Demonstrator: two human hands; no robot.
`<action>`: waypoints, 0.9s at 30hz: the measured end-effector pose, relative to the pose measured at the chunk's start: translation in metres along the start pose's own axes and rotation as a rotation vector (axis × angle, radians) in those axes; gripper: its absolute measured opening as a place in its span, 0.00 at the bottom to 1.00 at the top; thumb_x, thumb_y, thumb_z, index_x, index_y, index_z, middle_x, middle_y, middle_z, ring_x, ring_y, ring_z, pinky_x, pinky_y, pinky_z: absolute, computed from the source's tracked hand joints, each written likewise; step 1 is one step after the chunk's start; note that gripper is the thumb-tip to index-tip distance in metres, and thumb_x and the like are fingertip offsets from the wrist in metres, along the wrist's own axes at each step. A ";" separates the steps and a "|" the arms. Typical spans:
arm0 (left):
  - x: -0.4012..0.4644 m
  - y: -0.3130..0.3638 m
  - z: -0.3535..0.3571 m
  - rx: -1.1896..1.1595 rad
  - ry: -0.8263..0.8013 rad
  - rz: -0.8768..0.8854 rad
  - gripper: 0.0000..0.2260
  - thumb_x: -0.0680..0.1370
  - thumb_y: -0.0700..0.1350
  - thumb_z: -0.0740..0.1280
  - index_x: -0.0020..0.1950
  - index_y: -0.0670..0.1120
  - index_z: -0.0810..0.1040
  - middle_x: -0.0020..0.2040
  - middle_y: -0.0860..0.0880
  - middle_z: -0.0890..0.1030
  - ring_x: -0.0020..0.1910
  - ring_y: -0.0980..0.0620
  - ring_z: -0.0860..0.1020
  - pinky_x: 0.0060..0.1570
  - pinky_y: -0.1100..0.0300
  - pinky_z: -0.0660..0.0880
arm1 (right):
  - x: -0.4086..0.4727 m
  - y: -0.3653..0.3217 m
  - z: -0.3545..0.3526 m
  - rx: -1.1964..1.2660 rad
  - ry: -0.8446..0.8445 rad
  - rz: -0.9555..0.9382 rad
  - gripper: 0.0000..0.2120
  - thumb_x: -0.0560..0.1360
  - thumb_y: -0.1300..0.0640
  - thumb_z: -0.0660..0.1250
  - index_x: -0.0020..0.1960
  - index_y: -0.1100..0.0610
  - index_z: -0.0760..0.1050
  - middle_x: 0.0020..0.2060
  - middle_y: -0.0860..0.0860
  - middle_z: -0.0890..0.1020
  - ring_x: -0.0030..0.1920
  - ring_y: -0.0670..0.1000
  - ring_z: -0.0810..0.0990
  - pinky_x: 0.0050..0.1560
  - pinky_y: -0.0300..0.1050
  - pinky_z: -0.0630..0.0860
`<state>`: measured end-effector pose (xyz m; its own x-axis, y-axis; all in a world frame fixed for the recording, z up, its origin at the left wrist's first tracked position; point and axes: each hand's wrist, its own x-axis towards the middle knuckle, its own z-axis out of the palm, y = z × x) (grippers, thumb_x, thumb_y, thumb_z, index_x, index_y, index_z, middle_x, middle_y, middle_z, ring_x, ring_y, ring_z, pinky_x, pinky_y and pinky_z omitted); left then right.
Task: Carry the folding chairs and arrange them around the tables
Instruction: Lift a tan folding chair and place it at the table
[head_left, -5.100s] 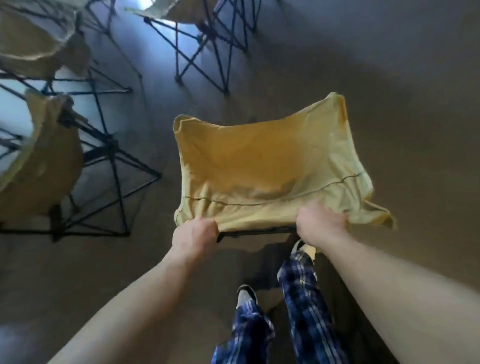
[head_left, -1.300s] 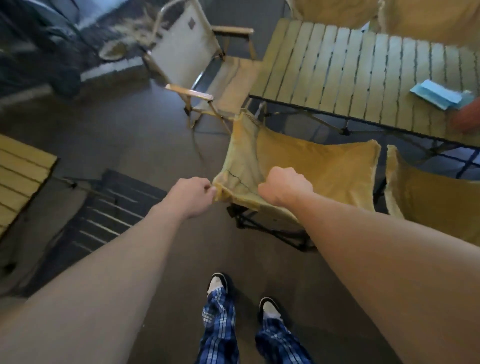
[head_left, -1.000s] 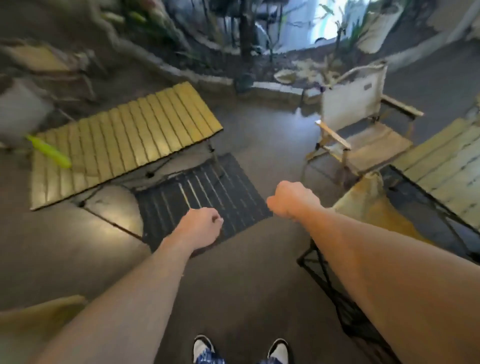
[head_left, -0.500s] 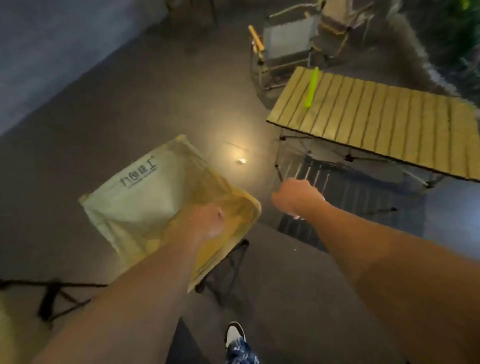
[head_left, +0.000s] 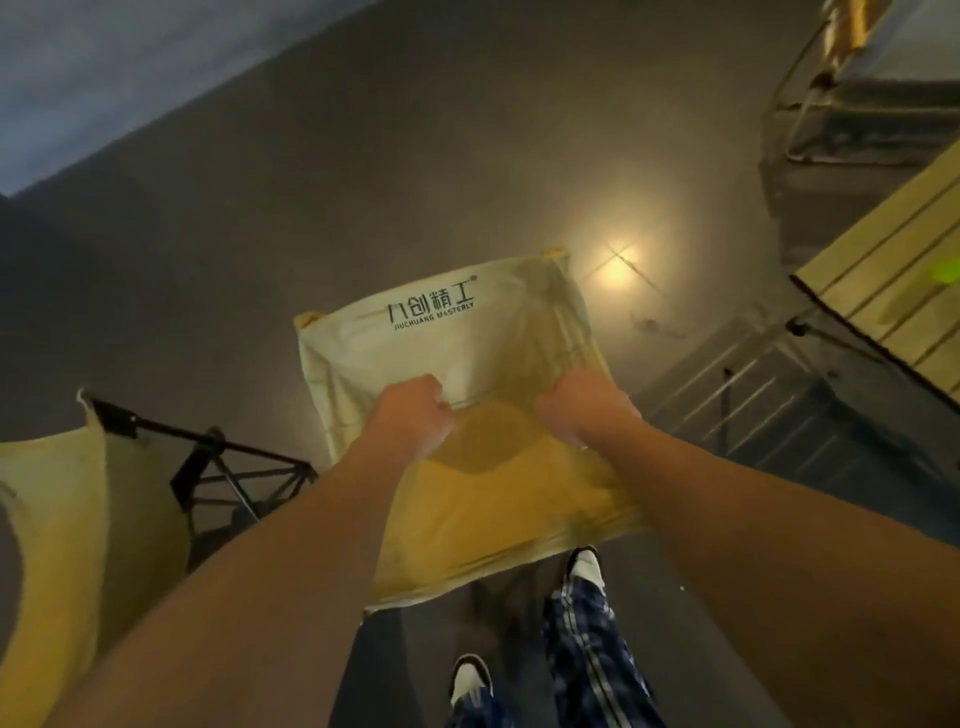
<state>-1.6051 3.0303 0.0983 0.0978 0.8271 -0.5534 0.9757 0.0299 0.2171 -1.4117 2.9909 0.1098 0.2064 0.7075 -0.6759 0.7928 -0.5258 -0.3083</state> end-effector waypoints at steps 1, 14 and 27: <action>0.011 0.002 -0.005 -0.045 0.030 -0.042 0.18 0.81 0.47 0.59 0.71 0.48 0.70 0.65 0.45 0.76 0.61 0.43 0.75 0.55 0.54 0.75 | 0.017 -0.007 -0.007 0.010 0.004 -0.018 0.06 0.78 0.54 0.61 0.47 0.57 0.71 0.40 0.53 0.74 0.44 0.58 0.74 0.46 0.49 0.72; 0.142 -0.043 -0.055 0.032 0.205 -0.183 0.22 0.79 0.48 0.62 0.72 0.46 0.65 0.68 0.44 0.70 0.70 0.43 0.64 0.63 0.47 0.68 | 0.123 -0.107 0.007 0.125 -0.102 -0.041 0.12 0.78 0.52 0.61 0.53 0.59 0.76 0.47 0.56 0.80 0.46 0.58 0.81 0.52 0.52 0.80; 0.236 -0.121 -0.030 0.255 0.126 -0.043 0.13 0.83 0.51 0.56 0.61 0.47 0.75 0.52 0.46 0.79 0.53 0.42 0.78 0.54 0.48 0.73 | 0.165 -0.191 0.104 0.714 -0.065 0.215 0.29 0.79 0.44 0.59 0.76 0.54 0.62 0.68 0.57 0.72 0.63 0.60 0.74 0.62 0.58 0.76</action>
<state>-1.7059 3.2388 -0.0339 0.0456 0.8917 -0.4503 0.9978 -0.0624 -0.0224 -1.5887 3.1593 -0.0125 0.2631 0.5371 -0.8014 0.1688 -0.8435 -0.5099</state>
